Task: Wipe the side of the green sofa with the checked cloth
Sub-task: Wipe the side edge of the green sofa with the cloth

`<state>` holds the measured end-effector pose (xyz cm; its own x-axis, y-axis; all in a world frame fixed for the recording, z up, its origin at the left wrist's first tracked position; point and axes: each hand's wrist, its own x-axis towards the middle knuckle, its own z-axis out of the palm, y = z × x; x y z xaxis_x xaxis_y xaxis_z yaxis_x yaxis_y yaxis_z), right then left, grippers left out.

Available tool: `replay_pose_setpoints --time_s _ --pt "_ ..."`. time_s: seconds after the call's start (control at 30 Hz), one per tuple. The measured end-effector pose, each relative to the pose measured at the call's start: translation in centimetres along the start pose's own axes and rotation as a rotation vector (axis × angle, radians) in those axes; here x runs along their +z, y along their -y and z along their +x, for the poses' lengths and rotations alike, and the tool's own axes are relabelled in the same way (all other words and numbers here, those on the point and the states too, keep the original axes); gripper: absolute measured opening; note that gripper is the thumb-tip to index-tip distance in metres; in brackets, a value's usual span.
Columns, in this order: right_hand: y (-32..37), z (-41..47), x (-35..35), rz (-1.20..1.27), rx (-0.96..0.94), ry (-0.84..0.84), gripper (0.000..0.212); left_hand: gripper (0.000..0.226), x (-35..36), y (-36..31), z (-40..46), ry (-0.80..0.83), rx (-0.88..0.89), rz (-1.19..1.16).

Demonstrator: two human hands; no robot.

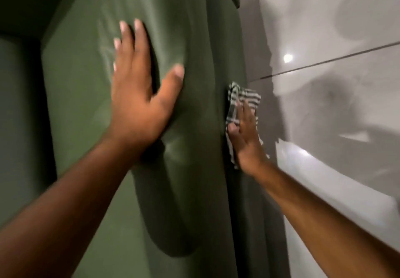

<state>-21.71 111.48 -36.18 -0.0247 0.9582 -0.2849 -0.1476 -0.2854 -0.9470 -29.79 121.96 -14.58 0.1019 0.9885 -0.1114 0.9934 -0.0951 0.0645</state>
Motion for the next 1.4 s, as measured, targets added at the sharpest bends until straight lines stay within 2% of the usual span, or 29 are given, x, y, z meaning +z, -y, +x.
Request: replay_pose_setpoints --time_s 0.07,0.17,0.23,0.33,0.43,0.5,0.57,0.7,0.8,0.97,1.07,1.13,1.2,1.3,1.37,1.4 --pt "-0.2 -3.3 0.6 -0.005 -0.008 -0.015 0.053 0.089 -0.4 -0.3 -6.0 0.053 0.004 0.038" --pt "0.2 -6.1 1.1 -0.055 0.052 -0.016 0.058 0.083 -0.1 -0.4 -12.1 0.043 0.026 0.08" --pt "0.0 -5.8 0.5 -0.059 0.088 -0.006 0.06 0.081 0.6 -0.4 -13.2 0.012 0.016 0.066" --pt "-0.5 -2.3 0.3 -0.126 0.033 0.028 0.067 0.083 1.4 -0.2 -12.8 -0.086 0.033 0.093" --pt "-0.5 3.2 0.2 -0.126 0.023 -0.008 0.073 0.09 2.3 -0.6 -12.8 -0.13 0.066 0.11" --pt "0.0 3.9 -0.3 -0.154 0.053 -0.075 0.067 0.091 2.5 -0.9 -12.8 -0.137 0.051 0.091" --pt "0.5 -0.3 0.1 -0.124 0.041 -0.064 0.057 0.091 2.7 -1.0 -12.4 -0.143 0.035 0.089" --pt "-1.6 -18.3 1.5 -0.127 0.099 0.012 0.055 0.093 2.3 -1.3 -12.5 -0.169 0.035 0.095" --pt "-3.7 -22.5 2.8 -0.163 0.211 0.052 0.054 0.093 2.2 -1.2 -12.7 -0.138 0.038 0.079" --pt "-3.2 -14.1 1.5 -0.194 0.11 -0.007 0.066 0.093 1.3 -0.9 -17.8 0.013 -0.026 -0.014" --pt "-0.7 -4.8 1.2 -0.128 0.09 -0.03 0.065 0.095 1.4 -1.6 -22.7 0.051 -0.057 0.013" --pt "0.0 -3.8 1.4 -0.151 0.085 -0.049 0.064 0.095 1.4 -1.8 -23.8 0.057 -0.081 -0.001" --pt "-1.7 -8.5 2.0 -0.16 0.058 -0.045 0.067 0.093 1.5 -1.8 -23.6 0.044 -0.087 -0.002" --pt "-5.1 -21.7 2.4 -0.025 0.092 -0.031 0.053 0.092 1.5 -1.9 -24.6 0.047 -0.087 0.019" --pt "-5.8 -28.2 3.0 0.043 0.202 0.001 0.054 0.092 1.8 -2.1 -26.9 0.053 -0.112 0.028" --pt "-6.0 -29.6 3.2 -0.002 0.268 0.025 0.057 0.091 2.0 -2.3 -28.2 0.053 -0.117 0.031"
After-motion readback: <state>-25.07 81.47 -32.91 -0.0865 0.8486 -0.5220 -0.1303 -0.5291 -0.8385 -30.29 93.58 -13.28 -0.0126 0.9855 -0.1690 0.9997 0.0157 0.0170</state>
